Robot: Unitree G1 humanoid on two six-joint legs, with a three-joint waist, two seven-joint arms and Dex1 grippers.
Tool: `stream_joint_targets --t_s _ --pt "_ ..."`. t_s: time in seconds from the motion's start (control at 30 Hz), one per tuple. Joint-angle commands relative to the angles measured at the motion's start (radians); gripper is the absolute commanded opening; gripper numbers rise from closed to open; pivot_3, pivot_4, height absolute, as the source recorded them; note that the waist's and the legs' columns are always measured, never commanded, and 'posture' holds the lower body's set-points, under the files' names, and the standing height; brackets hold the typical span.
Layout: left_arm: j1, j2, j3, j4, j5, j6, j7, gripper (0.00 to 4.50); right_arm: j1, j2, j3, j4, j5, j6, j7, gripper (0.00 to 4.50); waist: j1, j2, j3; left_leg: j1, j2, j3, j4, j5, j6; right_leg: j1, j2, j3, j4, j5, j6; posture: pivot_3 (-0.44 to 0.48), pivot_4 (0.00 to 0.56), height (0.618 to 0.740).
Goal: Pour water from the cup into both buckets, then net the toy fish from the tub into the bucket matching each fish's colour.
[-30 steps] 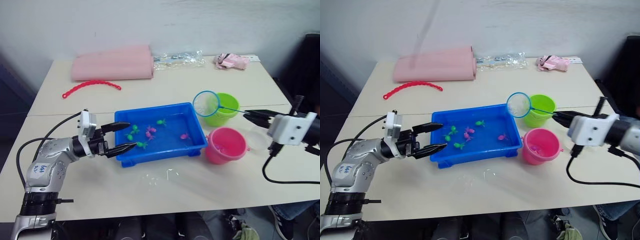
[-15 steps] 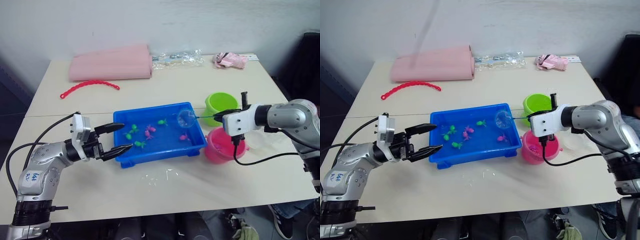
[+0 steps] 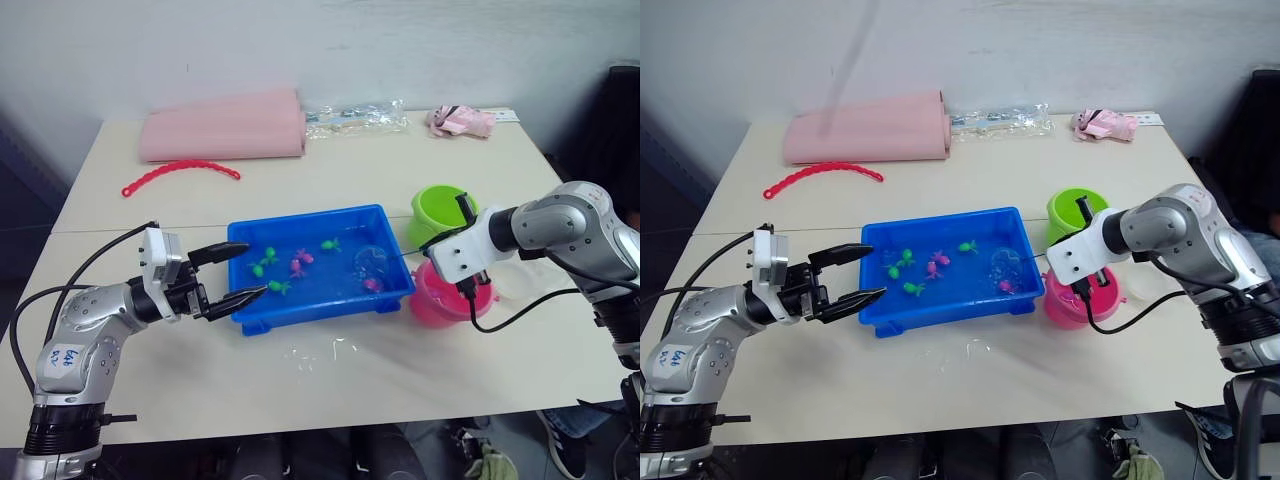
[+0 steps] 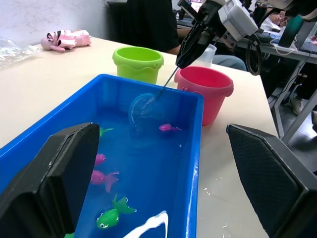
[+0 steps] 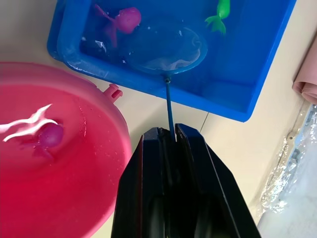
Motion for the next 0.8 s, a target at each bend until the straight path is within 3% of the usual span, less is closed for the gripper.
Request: stream_joint_targets --t_s 0.03,0.27,0.5,0.8 --pt "0.001 0.005 0.013 -0.035 -0.005 -0.010 0.007 4.47 0.041 -0.020 -0.011 -0.065 0.051 0.141 0.099 0.00 0.001 0.000 0.000 0.000 0.000 0.000 0.000 0.000 0.000 0.000 0.000 0.000 0.000 0.000 0.000 0.000 0.150 0.740" --pt "-0.007 0.004 0.009 -0.031 -0.007 -0.012 0.010 4.47 0.051 -0.006 -0.015 -0.066 0.077 0.274 0.136 0.00 0.002 0.000 0.000 0.000 -0.001 -0.001 0.000 -0.001 0.001 0.001 -0.001 -0.001 -0.001 0.000 0.000 0.000 0.150 0.740" --pt "-0.009 0.000 0.004 -0.027 -0.006 -0.015 0.008 4.47 0.070 0.049 -0.064 -0.090 0.205 0.577 0.139 0.00 0.000 0.000 0.000 0.000 -0.001 -0.001 0.000 -0.001 0.001 0.001 -0.008 -0.004 -0.001 0.000 0.000 0.000 0.150 0.740" --pt "-0.013 -0.003 -0.005 -0.022 -0.003 -0.018 0.001 4.47 0.009 0.061 -0.113 -0.064 0.334 0.812 0.150 0.00 -0.002 0.000 0.000 -0.001 -0.002 -0.001 0.000 -0.002 0.002 0.001 -0.010 -0.013 -0.001 0.000 0.000 0.000 0.150 0.740"
